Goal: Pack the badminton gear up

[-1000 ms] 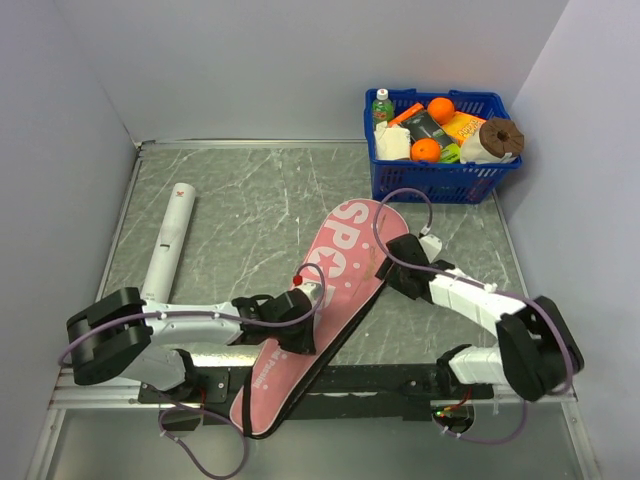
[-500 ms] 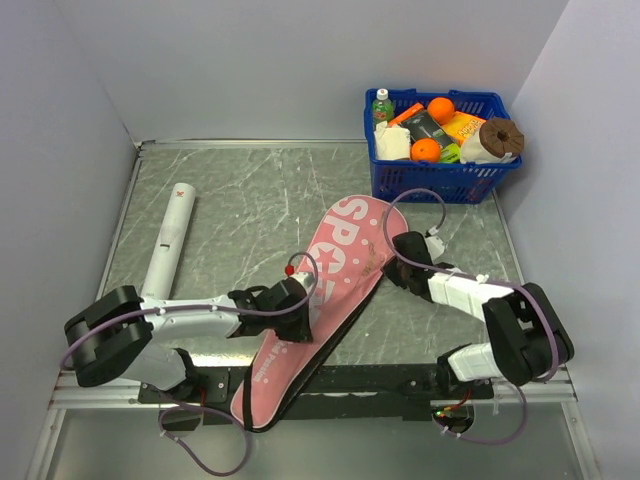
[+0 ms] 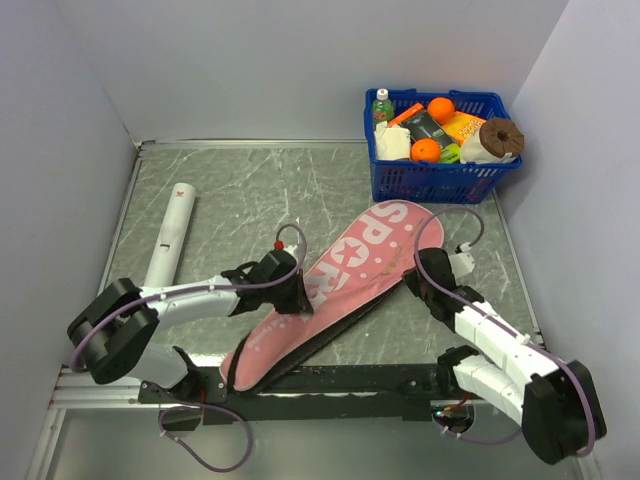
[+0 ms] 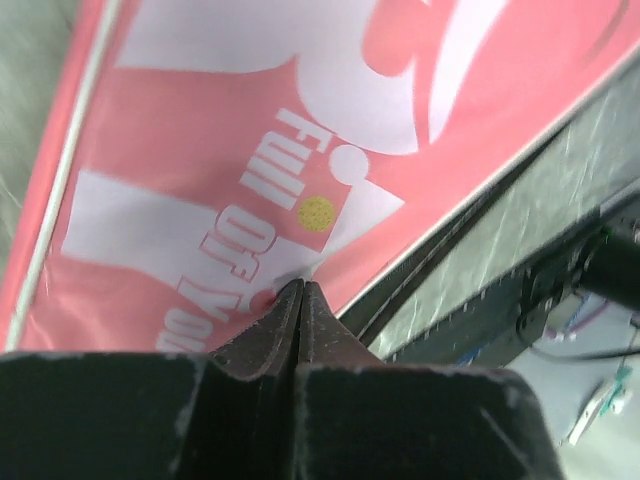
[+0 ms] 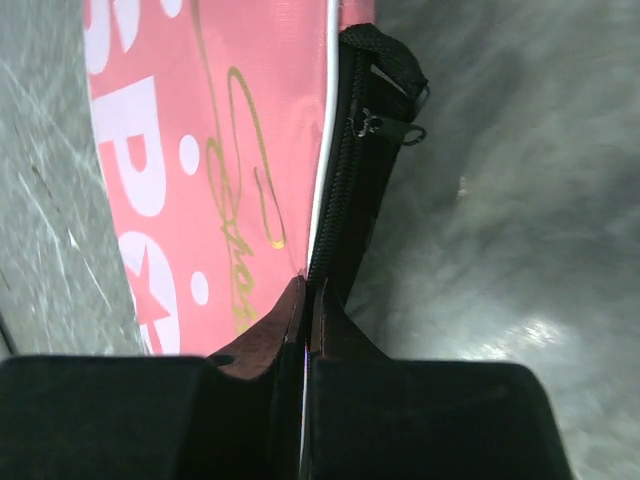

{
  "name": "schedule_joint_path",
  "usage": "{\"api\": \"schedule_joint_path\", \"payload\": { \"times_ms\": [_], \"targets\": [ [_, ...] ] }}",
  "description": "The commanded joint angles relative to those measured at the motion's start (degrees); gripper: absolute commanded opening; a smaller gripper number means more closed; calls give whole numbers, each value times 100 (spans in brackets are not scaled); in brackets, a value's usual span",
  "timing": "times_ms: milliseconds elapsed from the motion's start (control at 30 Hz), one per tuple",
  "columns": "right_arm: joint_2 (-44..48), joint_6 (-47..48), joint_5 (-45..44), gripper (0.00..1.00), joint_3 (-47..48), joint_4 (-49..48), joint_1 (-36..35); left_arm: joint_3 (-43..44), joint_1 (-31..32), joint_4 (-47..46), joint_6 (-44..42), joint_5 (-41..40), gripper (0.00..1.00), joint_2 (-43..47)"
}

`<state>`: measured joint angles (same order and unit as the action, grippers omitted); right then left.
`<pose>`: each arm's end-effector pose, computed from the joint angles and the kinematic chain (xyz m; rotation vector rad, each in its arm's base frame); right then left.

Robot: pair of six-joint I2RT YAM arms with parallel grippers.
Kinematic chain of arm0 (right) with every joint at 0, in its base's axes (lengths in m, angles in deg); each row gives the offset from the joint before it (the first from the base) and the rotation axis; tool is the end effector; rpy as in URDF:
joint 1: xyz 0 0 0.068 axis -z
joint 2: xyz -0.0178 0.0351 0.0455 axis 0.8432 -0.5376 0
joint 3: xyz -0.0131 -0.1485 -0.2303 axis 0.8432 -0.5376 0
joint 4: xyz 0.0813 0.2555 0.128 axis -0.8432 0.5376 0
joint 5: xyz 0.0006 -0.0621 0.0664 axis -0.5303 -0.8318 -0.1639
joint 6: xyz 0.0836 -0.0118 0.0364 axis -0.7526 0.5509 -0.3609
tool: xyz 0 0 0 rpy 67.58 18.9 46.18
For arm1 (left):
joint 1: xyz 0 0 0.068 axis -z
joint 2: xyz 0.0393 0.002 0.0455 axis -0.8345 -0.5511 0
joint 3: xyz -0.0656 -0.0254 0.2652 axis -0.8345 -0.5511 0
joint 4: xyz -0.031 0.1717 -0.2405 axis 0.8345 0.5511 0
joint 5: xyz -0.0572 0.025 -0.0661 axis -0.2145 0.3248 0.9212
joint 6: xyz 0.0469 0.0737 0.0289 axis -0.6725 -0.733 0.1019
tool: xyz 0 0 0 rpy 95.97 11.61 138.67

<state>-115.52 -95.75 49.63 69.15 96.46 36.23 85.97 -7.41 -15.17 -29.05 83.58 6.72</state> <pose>0.2438 0.0661 0.1283 1.0179 2.0749 0.4010 0.2021 -0.2529 0.1084 0.0457 2.6569 -0.8850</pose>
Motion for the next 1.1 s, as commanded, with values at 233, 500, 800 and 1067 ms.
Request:
{"api": "schedule_joint_path", "payload": {
  "times_ms": [233, 500, 800, 1067],
  "targets": [
    [768, -931, -560, 0, -496, 1301, -379, 390, -1214, 597, -622, -1121, 1, -406],
    [-338, -828, -517, 0, 11, 529, -651, 776, -1899, 677, -886, -1095, 1, -529],
    [-2246, -492, -340, 0, 1172, 0, -862, 469, -2418, 361, -737, -1051, 1, -222],
    [-2239, -388, -428, 23, 1288, 202, -1047, 223, -2331, 44, -640, -805, 2, 955]
  ]
}}
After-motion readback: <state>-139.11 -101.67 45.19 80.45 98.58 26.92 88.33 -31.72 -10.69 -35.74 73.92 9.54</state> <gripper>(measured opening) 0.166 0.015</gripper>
